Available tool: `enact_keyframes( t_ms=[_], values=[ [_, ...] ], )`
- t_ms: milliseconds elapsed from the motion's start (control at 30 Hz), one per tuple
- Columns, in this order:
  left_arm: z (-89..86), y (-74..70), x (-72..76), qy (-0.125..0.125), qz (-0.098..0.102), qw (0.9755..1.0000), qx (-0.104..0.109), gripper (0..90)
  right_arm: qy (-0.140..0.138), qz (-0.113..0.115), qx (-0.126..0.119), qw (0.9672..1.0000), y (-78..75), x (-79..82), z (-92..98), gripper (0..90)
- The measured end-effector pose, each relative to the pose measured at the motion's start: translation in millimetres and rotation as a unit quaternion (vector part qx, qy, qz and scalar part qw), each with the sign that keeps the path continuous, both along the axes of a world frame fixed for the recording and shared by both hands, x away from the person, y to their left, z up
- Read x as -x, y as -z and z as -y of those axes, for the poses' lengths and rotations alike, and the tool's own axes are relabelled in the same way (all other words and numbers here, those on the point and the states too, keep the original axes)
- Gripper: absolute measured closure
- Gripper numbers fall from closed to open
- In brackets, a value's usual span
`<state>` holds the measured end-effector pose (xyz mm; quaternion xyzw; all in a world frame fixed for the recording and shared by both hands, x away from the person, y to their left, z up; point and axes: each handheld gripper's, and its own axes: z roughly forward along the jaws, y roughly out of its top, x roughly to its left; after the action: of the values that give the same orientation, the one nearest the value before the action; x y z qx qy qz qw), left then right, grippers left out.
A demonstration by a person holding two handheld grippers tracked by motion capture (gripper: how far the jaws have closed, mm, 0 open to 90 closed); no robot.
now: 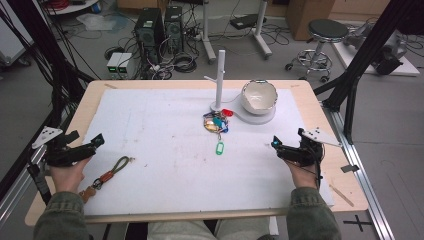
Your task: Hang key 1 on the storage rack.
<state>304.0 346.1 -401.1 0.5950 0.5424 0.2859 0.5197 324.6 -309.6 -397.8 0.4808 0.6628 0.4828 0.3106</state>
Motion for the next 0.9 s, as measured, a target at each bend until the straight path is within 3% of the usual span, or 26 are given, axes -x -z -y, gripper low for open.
enact_keyframes(
  t_ms=[267,533,900],
  values=[
    [9.4,2.4,-3.0,0.021,-0.022,0.9989,-0.037,1.7,-0.001,0.002,0.001,1.0,-0.2,0.2,0.0,0.6],
    [19.3,5.3,-6.6,0.049,-0.046,0.9954,-0.067,1.7,-0.003,0.0,-0.002,1.0,-0.3,0.5,0.3,0.6],
    [24.4,9.1,-9.1,0.072,-0.075,0.9913,-0.081,1.7,-0.006,-0.001,-0.001,1.0,-0.1,-0.1,0.8,0.6]
  ],
)
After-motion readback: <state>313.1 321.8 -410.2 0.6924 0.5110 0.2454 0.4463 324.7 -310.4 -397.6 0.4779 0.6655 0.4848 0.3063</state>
